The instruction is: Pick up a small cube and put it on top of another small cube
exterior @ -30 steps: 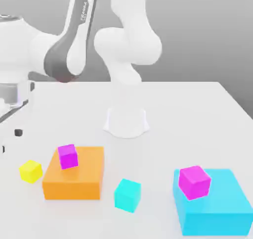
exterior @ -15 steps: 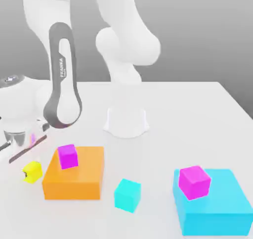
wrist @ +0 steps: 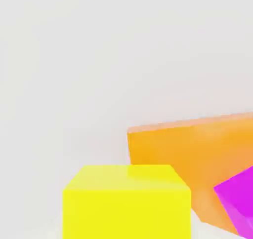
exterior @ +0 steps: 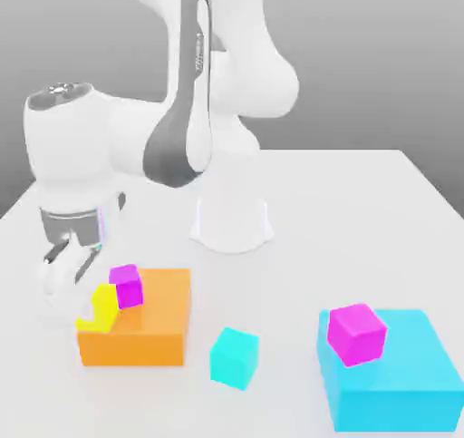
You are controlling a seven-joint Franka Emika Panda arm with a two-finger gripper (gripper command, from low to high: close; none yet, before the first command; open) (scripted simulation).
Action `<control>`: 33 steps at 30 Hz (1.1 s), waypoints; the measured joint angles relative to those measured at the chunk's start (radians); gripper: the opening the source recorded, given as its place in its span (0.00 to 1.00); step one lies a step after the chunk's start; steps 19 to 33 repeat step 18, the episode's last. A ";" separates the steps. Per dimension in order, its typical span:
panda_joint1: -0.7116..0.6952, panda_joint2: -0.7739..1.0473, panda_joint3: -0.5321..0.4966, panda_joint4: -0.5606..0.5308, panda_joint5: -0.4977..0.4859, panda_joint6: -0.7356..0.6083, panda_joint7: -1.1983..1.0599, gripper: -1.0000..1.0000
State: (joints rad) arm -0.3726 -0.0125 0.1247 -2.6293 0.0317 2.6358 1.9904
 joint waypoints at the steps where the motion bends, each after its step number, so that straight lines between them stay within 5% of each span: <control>1: 0.047 -0.016 0.022 0.011 0.004 -0.026 -0.005 0.00; 9: 0.344 -0.115 0.223 0.088 0.038 -0.210 -0.046 0.00; 14: 0.366 -0.006 0.250 0.070 -0.028 -0.093 0.000 0.00; 15: 0.367 0.017 0.249 0.064 -0.039 -0.065 0.008 1.00; 33: 0.366 0.017 0.250 0.064 -0.039 -0.065 0.008 1.00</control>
